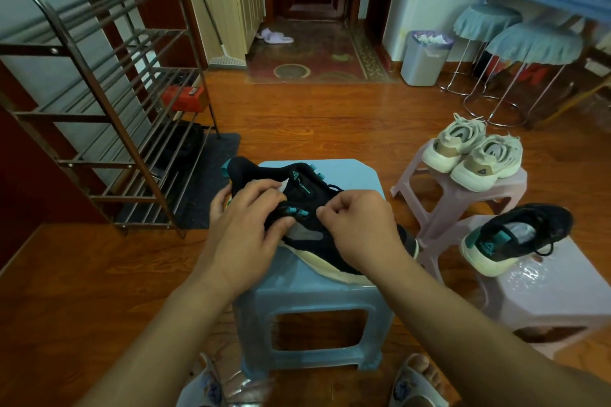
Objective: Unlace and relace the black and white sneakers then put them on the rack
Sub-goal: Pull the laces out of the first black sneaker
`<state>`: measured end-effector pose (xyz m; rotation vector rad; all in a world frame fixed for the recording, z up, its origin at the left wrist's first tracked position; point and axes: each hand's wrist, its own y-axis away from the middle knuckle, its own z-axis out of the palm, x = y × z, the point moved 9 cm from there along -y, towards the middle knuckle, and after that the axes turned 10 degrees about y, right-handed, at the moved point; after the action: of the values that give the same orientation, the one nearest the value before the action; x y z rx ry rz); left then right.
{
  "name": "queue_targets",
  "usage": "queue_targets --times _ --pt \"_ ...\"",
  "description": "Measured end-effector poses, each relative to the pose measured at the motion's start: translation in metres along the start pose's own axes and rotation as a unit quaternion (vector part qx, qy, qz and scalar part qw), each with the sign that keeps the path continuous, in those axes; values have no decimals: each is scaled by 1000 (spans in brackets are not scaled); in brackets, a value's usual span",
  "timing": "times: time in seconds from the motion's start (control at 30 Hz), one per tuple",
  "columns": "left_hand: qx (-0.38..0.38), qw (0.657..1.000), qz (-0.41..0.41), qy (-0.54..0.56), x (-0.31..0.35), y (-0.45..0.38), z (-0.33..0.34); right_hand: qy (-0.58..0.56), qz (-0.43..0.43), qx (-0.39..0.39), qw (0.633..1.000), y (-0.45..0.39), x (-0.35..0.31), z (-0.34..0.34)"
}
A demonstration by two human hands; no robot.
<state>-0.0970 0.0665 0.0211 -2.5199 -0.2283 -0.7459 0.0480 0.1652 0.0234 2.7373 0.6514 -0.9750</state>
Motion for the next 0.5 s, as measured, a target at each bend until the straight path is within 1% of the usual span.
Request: queue_targets --times 0.07,0.1,0.13,0.17,0.2,0.23,0.27,0.3,0.33,0.37,0.4,0.43,0.47,0.5 --pt "16 1000 -17 -8 -2 -3 -3 -44 -94 55 993 13 -11 -11" --pt "20 999 -27 -6 -3 -3 -4 -60 -146 62 986 21 -15 -14" --pt "20 999 -33 -3 -4 -3 -4 -65 -188 45 979 29 -16 -14" --pt "17 999 -31 -6 -3 -2 -3 -52 -211 9 976 35 -15 -10" --pt "15 999 -27 -11 -1 0 -1 -17 -211 -28 977 36 -10 -2" --pt "16 999 -24 -18 1 1 0 33 -187 -54 980 31 -2 4" --pt "19 999 -25 -23 2 2 1 63 -143 -62 986 23 5 7" --pt "22 999 -27 -26 2 2 2 60 -85 -61 993 15 9 7" --pt "26 999 -29 -27 2 1 3 54 -60 -60 995 13 4 6" --pt "30 999 -30 -29 1 2 2 59 -97 -58 992 15 -8 3" --pt "32 999 -31 -31 1 2 1 86 -185 -54 977 24 -24 3" --pt "33 998 -32 -31 0 2 0 140 -286 -79 945 42 -38 7" --pt "31 999 -32 -28 0 2 -1 204 -376 -119 896 65 -44 16" --pt "28 999 -31 -22 0 3 -1 262 -421 -178 850 84 -39 23"
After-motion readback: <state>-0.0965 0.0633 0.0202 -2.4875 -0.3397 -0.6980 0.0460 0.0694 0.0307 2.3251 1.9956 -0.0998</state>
